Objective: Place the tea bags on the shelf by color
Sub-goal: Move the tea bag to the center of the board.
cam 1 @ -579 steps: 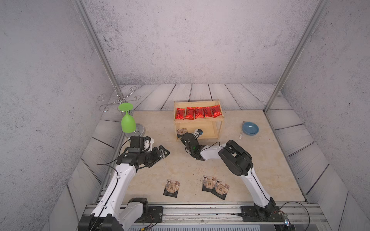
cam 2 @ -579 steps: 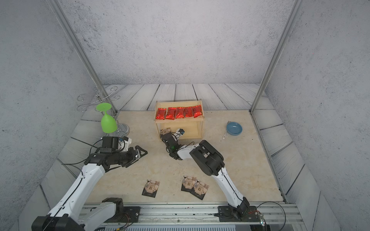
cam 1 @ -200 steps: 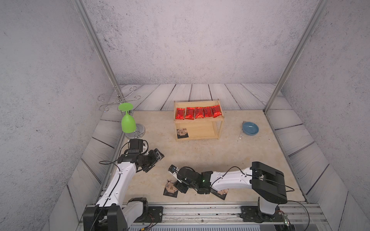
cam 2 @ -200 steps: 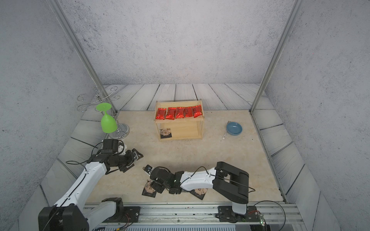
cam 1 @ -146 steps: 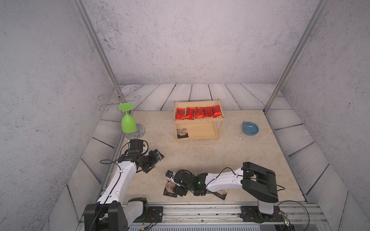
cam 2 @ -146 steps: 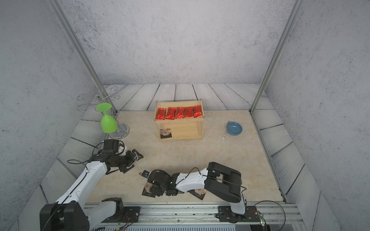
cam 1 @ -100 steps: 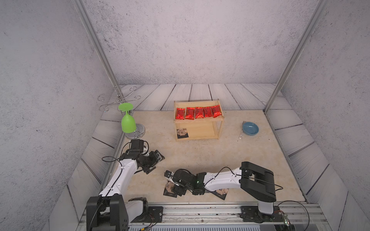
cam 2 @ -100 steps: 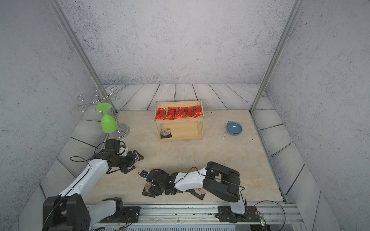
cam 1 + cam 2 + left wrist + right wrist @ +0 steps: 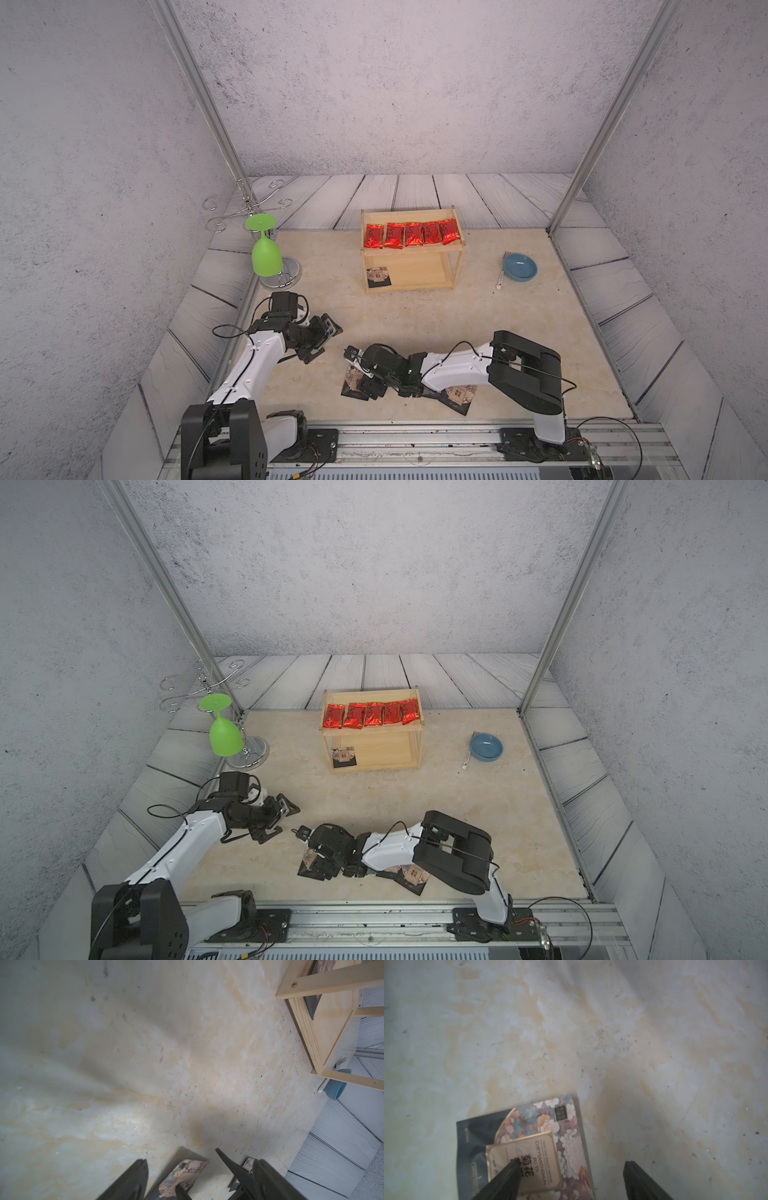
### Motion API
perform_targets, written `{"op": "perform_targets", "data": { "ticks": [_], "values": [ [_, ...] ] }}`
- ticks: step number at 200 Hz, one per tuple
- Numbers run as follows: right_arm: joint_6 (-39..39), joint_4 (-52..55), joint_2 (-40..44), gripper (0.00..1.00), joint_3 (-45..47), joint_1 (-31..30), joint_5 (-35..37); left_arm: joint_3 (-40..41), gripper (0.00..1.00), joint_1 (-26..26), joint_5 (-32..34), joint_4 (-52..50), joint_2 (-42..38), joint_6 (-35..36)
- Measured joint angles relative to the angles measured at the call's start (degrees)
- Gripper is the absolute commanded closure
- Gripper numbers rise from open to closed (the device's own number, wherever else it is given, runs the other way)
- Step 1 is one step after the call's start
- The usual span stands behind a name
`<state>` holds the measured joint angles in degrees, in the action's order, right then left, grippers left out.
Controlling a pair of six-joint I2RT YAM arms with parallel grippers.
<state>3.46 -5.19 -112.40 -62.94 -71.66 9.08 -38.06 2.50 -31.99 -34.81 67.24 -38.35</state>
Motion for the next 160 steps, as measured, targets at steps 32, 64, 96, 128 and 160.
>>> {"op": "perform_targets", "data": {
  "ticks": [32,64,96,128,160],
  "values": [
    [-0.9,0.3,1.0,0.17,0.9,4.2,0.0,3.3,0.19,0.0,-2.5,2.8,0.1,-1.3],
    [-1.6,0.9,2.2,0.18,2.1,9.0,-0.2,6.5,0.22,-0.3,-5.5,6.0,1.5,-2.9],
    [0.0,1.9,5.4,0.21,3.8,11.1,-2.5,7.7,0.24,-3.2,-6.3,8.5,1.8,-4.0],
    [6.2,-0.5,9.3,0.48,6.4,11.8,-9.4,7.8,0.3,-5.5,-5.4,12.6,5.1,-5.4],
    [13.8,-5.8,10.1,0.68,9.2,14.7,-17.8,7.2,0.33,-9.1,-4.2,16.7,10.3,-6.4]
  ]
}}
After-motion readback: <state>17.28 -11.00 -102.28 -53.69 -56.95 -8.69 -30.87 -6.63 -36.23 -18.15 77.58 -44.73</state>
